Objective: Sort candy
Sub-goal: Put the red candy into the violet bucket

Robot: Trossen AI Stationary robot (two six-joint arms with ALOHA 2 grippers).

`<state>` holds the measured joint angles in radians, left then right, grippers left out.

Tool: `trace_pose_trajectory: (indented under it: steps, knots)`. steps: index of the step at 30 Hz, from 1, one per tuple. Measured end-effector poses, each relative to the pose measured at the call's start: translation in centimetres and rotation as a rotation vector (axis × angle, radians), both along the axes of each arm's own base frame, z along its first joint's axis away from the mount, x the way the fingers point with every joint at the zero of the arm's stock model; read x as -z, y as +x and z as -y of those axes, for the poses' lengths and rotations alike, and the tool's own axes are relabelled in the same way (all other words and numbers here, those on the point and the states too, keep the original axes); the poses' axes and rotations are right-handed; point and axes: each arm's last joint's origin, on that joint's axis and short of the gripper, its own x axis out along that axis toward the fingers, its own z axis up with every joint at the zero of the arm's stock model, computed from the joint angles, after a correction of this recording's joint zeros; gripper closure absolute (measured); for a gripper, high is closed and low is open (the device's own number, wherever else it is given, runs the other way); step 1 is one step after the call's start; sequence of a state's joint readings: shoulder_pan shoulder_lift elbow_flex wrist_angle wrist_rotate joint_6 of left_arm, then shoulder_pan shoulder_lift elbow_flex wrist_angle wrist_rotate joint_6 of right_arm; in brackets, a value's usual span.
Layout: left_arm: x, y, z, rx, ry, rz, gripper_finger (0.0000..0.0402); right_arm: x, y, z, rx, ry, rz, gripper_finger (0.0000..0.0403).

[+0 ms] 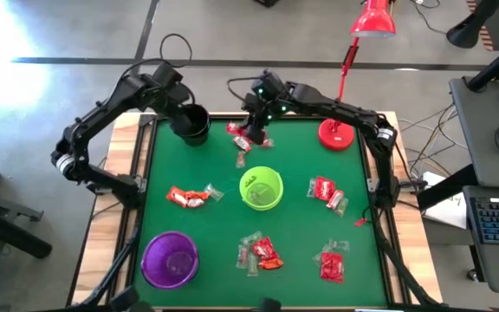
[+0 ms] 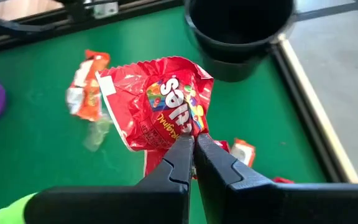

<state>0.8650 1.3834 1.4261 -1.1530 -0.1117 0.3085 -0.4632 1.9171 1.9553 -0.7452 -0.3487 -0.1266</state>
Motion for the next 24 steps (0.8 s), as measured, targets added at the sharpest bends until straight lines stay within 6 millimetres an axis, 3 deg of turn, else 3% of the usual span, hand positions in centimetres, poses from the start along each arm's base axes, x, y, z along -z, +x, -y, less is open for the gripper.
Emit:
trace_pose_trajectory:
  steps: [24]
  knots:
    - [-2.3, -1.0, 1.3, -0.005, 0.095, 0.125, 0.0301, -0.7, 4.3, -11.7, -0.219, 0.043, 0.086, 0.0394]
